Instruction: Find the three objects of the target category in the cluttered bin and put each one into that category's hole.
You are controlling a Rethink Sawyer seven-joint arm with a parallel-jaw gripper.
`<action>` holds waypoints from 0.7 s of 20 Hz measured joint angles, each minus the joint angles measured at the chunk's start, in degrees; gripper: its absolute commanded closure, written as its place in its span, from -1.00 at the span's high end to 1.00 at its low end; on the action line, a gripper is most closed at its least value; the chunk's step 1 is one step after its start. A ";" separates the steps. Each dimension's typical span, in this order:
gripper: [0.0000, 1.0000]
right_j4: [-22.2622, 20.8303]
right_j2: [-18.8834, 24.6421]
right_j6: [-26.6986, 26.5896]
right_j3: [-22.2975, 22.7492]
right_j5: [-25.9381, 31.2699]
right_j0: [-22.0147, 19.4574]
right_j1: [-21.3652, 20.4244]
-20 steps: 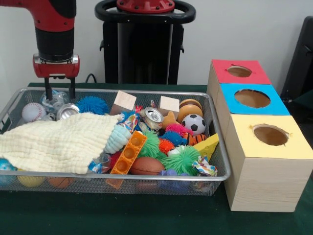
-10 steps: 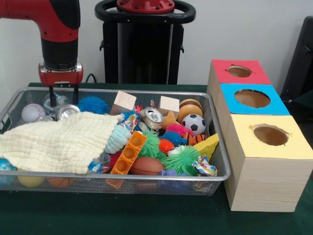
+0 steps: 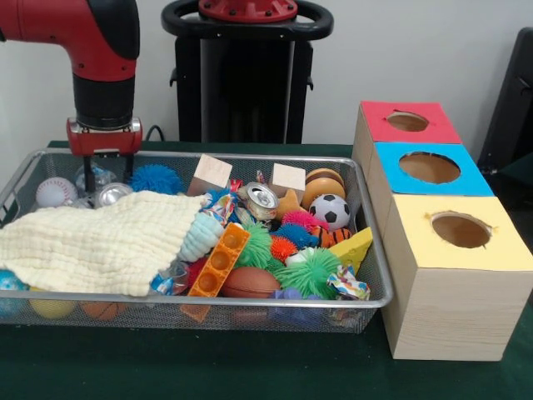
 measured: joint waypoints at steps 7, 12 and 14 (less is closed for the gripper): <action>1.00 -0.56 -4.37 0.00 -0.58 -3.17 4.22 0.12; 1.00 -0.54 -6.90 0.00 -1.04 -4.25 6.50 0.19; 1.00 -0.55 -7.55 0.00 -1.07 -4.48 7.09 0.16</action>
